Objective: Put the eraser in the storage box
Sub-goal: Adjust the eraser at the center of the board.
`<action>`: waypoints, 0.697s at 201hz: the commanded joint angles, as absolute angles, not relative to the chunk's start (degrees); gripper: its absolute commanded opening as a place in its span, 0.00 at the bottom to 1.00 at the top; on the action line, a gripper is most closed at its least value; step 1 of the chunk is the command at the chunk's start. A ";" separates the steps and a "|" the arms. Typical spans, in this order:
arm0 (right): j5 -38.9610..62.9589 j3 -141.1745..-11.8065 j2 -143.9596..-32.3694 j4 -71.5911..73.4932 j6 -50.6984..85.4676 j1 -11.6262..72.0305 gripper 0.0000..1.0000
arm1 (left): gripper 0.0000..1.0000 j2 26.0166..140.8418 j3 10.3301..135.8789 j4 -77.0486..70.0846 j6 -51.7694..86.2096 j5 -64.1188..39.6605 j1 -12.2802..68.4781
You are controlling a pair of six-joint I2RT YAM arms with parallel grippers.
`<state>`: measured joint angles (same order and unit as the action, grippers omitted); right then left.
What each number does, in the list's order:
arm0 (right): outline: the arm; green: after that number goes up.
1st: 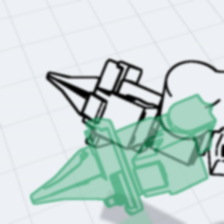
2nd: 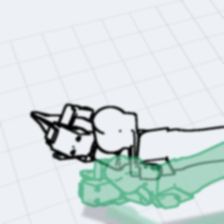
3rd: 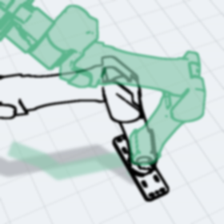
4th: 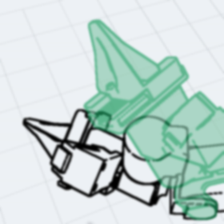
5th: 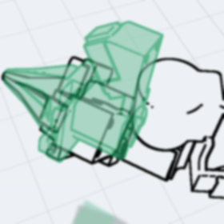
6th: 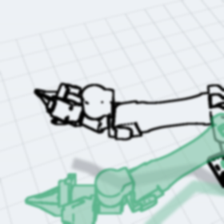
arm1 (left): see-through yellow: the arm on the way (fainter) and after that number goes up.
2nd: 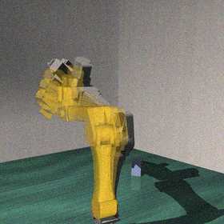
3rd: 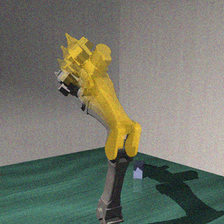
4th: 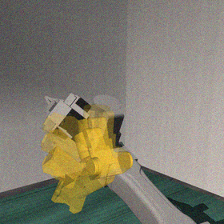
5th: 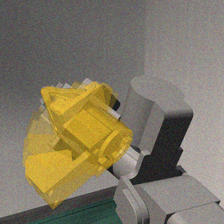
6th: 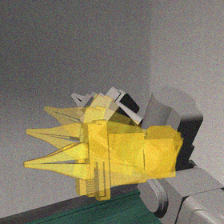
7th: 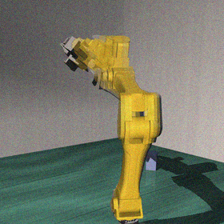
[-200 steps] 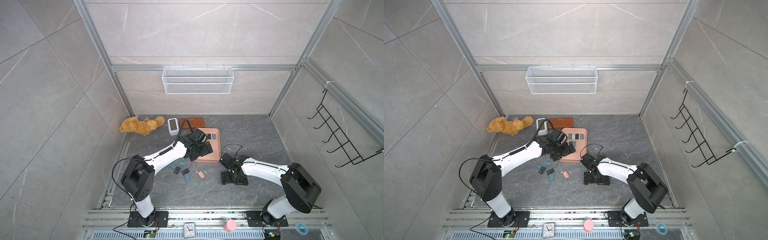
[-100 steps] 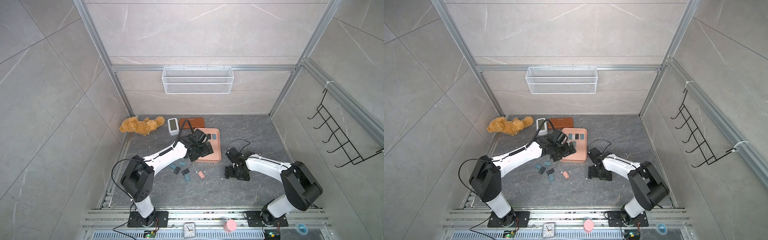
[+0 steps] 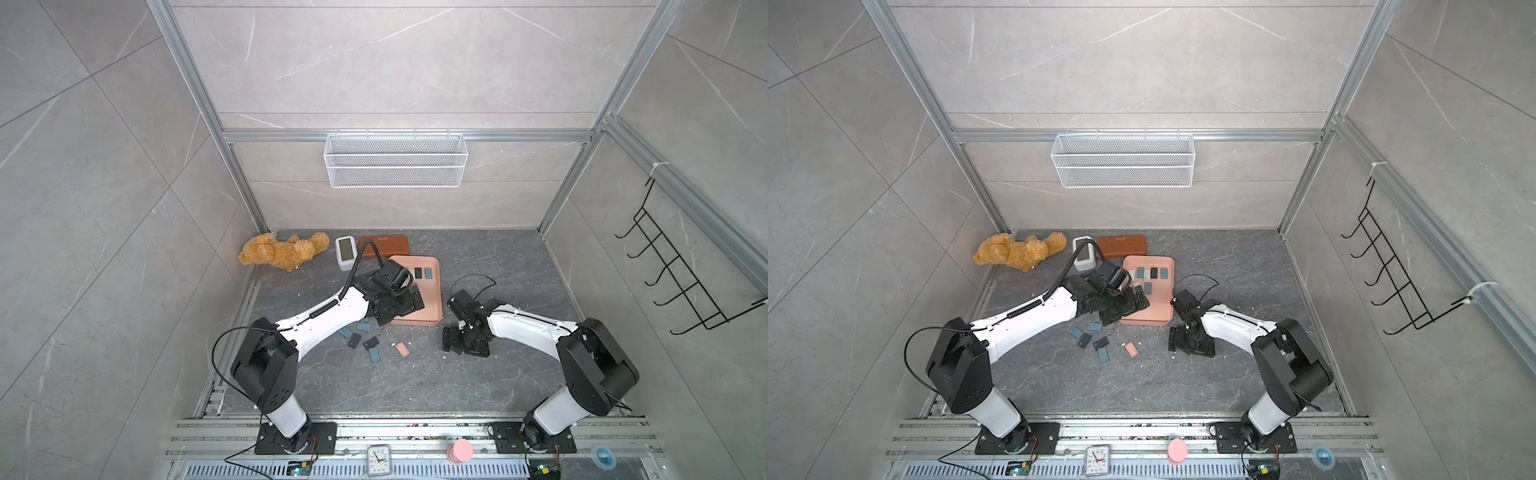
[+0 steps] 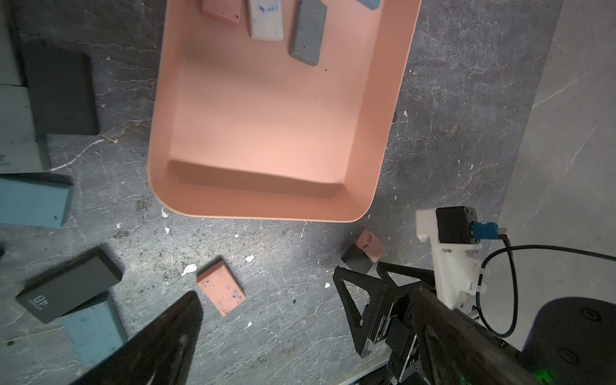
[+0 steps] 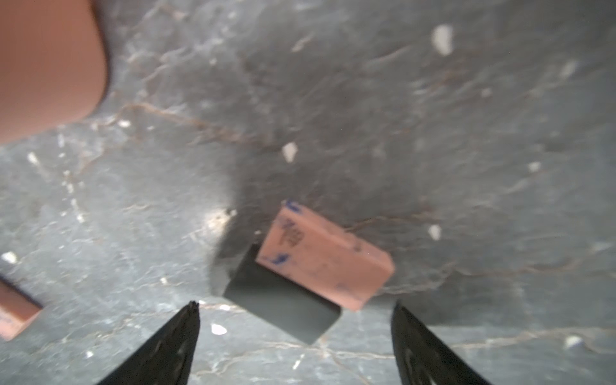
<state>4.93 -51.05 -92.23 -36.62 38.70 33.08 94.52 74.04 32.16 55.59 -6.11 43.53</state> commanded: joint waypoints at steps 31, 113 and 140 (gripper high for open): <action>12.41 -52.52 -95.77 -32.34 43.20 36.69 0.89 | 0.99 91.69 74.09 33.96 56.68 -4.02 43.46; 14.92 -58.45 -98.45 -34.71 41.37 38.77 0.88 | 0.99 87.58 71.05 34.53 56.78 -3.10 40.10; 11.23 -61.05 -95.87 -39.54 38.29 38.81 0.88 | 0.99 86.75 70.32 34.19 56.59 -3.51 39.29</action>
